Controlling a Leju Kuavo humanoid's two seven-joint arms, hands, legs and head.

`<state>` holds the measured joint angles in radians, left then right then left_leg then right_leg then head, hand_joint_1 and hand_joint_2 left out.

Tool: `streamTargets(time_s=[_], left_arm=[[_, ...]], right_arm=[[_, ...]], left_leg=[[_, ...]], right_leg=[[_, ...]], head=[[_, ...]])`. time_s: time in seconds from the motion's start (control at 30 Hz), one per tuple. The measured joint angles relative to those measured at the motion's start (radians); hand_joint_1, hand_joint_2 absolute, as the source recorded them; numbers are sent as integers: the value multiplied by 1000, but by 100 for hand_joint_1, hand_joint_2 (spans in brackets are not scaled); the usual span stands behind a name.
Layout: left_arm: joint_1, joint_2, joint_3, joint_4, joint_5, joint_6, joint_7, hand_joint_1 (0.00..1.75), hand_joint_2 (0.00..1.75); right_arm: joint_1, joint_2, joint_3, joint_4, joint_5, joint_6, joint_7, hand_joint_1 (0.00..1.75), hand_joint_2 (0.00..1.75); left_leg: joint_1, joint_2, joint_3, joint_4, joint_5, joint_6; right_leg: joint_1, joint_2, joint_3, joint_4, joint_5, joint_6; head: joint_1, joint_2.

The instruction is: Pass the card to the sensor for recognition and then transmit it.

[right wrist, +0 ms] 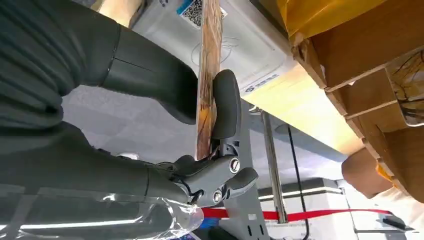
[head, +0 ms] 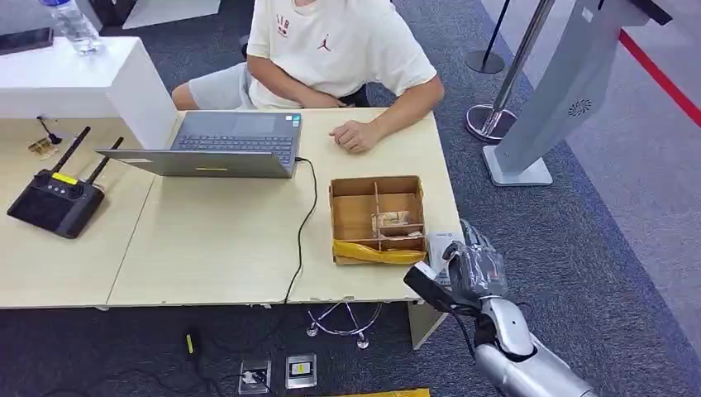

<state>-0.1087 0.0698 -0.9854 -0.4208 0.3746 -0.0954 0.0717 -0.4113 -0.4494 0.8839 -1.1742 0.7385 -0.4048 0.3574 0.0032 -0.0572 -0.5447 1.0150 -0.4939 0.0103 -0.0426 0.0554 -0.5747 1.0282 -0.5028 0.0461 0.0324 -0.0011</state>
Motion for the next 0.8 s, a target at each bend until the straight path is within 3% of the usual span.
streamTargets(time_s=[0.8], left_arm=[[-9,1,-9,0,21,0,0,0,0]], right_arm=[[2,8,-39,-7,25,16,15,175,175]], left_leg=[[1,2,0,0,0,-1]], right_leg=[[1,2,0,0,1,-1]], head=[[0,0]])
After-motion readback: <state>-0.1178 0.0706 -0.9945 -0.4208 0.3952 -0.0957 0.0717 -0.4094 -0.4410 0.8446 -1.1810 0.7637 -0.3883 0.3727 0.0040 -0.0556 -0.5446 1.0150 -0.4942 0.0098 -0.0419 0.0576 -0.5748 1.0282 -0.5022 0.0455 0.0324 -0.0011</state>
